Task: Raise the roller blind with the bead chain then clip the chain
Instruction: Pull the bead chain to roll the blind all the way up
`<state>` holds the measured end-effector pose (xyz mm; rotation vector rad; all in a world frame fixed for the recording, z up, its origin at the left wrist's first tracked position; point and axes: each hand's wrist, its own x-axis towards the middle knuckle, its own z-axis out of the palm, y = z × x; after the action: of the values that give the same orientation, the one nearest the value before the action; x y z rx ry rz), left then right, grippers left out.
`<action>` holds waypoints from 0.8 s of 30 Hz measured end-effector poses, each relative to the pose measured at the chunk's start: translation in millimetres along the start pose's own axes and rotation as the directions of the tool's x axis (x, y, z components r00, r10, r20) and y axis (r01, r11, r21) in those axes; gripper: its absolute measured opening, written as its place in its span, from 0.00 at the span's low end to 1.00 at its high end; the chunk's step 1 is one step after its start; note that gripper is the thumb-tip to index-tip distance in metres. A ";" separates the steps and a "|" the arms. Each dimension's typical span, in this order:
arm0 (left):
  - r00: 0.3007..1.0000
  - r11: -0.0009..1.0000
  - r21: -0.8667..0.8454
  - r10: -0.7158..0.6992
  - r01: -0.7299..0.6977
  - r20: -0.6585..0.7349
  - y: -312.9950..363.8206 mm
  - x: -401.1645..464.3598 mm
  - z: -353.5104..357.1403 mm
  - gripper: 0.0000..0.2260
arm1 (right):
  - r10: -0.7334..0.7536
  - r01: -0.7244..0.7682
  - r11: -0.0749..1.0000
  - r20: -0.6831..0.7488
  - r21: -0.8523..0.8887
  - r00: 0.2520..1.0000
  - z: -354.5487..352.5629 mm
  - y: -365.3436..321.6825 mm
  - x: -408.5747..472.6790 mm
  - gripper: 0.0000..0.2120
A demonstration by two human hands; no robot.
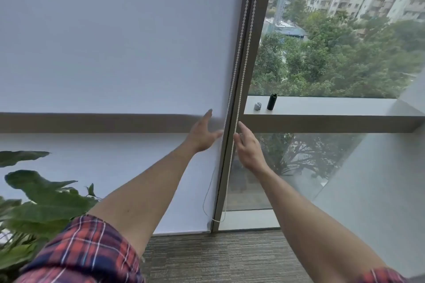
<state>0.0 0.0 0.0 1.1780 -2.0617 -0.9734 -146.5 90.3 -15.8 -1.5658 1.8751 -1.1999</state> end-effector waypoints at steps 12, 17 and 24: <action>0.981 0.979 -0.103 0.164 -0.175 -0.103 40.2 27.8 -4.4 0.03 | 0.034 0.004 0.982 -0.193 0.190 0.981 -14.3 -32.4 44.2 0.20; 0.974 0.960 -0.175 0.204 -0.218 -0.095 33.0 6.1 -1.5 0.03 | 0.007 0.063 0.972 -0.296 0.226 0.955 -9.5 -44.8 41.6 0.09; 0.970 0.963 -0.148 0.206 -0.224 -0.128 23.4 -30.3 22.3 0.04 | -0.032 0.192 0.752 -0.256 0.631 0.966 -9.9 -87.5 43.1 0.18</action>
<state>-14.3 41.9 2.6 0.8835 -1.9359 -0.9282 -115.5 53.7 69.7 -1.1796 1.2475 -1.9037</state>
